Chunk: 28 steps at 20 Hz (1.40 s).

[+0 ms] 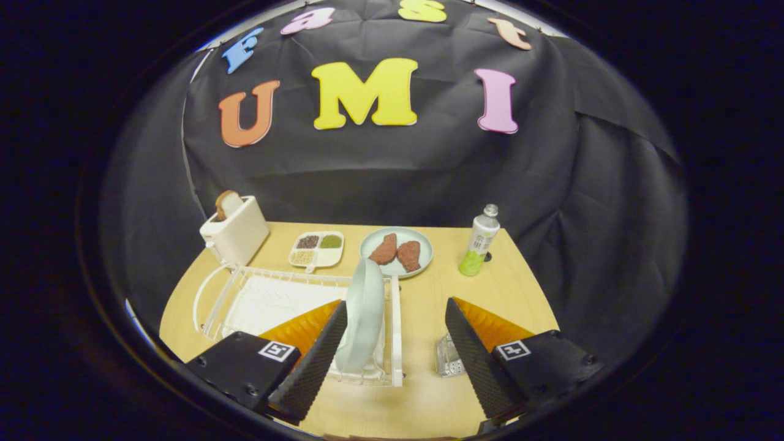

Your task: Take the plate from the dish rack, then take the spoon from the basket and place it into the plate.

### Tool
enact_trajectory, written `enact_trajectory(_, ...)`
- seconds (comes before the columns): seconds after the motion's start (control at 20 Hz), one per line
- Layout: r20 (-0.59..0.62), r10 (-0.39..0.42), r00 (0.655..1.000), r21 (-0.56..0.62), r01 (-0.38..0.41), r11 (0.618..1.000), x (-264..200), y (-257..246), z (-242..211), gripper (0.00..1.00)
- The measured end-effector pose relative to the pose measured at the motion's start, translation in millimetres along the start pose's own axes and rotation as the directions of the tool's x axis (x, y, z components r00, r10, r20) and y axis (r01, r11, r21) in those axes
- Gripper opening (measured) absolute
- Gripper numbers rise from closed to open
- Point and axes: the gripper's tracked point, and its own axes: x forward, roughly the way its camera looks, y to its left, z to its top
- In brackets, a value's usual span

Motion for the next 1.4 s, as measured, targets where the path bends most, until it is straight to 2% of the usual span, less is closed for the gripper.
enact_trajectory(0.15,-0.121,-0.037,0.992,-0.028,0.034,0.999,28.4,14.7,6.6,1.00)
enact_trajectory(0.3,-0.216,-0.152,0.965,-0.080,0.138,0.987,46.4,8.8,10.2,0.92)
enact_trajectory(0.4,-0.241,-0.204,0.949,-0.140,0.174,0.975,55.2,7.4,14.5,0.86)
enact_trajectory(0.5,-0.269,-0.224,0.937,-0.153,0.188,0.970,58.0,10.9,14.0,0.72)
enact_trajectory(0.55,-0.264,-0.227,0.938,-0.159,0.190,0.969,61.7,12.9,17.2,0.70)
enact_trajectory(0.65,-0.279,-0.242,0.929,-0.166,0.202,0.965,64.7,12.1,17.2,0.52)
enact_trajectory(0.7,-0.277,-0.252,0.927,-0.167,0.212,0.963,68.1,10.3,14.7,0.25)
enact_trajectory(0.75,-0.281,-0.266,0.922,-0.184,0.220,0.958,65.5,10.5,16.8,0.21)
enact_trajectory(0.85,-0.284,-0.298,0.911,-0.194,0.249,0.949,64.1,8.7,16.8,0.16)
enact_trajectory(1.0,-0.258,-0.375,0.890,-0.281,0.303,0.911,57.6,7.0,18.1,0.07)
enact_trajectory(1.1,-0.219,-0.416,0.883,-0.314,0.340,0.887,46.1,11.2,25.3,0.06)
enact_trajectory(1.4,-0.182,-0.464,0.867,-0.375,0.375,0.848,29.1,27.0,24.4,0.06)
